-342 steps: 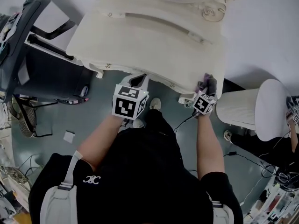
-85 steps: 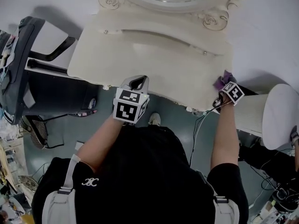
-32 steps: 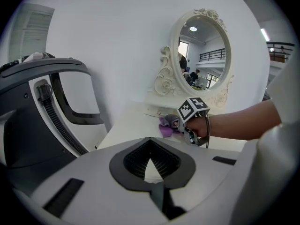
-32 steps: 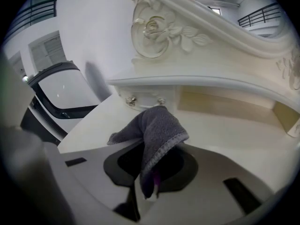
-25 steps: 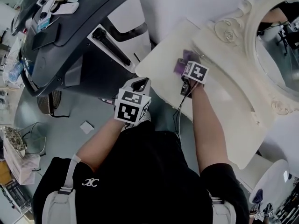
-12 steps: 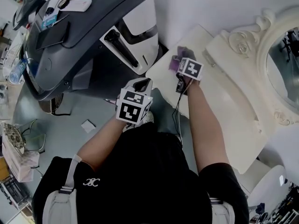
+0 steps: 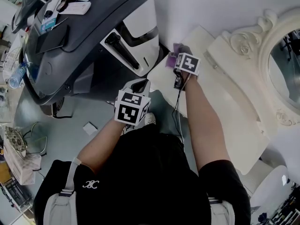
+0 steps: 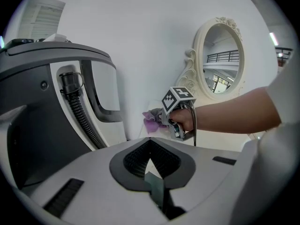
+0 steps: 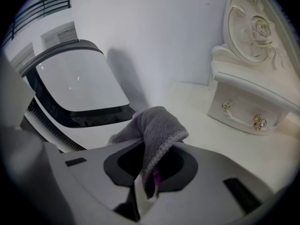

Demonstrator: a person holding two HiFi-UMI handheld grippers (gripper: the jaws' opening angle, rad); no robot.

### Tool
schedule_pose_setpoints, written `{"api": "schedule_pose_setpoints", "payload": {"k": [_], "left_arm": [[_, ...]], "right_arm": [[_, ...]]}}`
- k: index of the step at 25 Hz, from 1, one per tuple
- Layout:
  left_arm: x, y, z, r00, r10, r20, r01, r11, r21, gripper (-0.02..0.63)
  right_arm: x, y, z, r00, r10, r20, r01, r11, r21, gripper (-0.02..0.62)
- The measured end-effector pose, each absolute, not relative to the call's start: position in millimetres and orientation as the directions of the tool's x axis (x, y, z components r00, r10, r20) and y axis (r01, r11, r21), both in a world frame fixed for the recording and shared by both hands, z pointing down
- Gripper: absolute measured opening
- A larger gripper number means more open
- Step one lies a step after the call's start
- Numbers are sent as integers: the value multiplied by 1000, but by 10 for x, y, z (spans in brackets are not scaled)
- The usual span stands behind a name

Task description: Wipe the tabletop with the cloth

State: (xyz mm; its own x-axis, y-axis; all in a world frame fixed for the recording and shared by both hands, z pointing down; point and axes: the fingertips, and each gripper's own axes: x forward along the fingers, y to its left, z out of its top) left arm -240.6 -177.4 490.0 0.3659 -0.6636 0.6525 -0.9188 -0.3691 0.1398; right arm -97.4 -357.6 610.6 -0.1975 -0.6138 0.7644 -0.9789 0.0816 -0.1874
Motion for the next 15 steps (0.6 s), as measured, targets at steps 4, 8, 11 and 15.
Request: {"api": "schedule_pose_setpoints", "payload": {"k": [4, 8, 11, 15], "left_arm": [[-2387, -1790, 4851, 373, -664, 648, -913, -386, 131, 0], [-2247, -1837, 4768, 402, -662, 633, -896, -426, 123, -1], [-2150, -1824, 4787, 419, -649, 635, -884, -450, 124, 0], [-1956, -1821, 4788, 457, -627, 631, -861, -491, 136, 0]], "right_arm": [[-933, -3594, 6095, -168, -633, 755, -977, 7, -212, 64], [-699, -3521, 6088, -115, -647, 753, -978, -60, -201, 64], [-465, -3420, 6101, -95, -641, 761, -978, -84, -193, 64], [7, -3198, 6101, -40, -647, 762, -980, -125, -158, 64]]}}
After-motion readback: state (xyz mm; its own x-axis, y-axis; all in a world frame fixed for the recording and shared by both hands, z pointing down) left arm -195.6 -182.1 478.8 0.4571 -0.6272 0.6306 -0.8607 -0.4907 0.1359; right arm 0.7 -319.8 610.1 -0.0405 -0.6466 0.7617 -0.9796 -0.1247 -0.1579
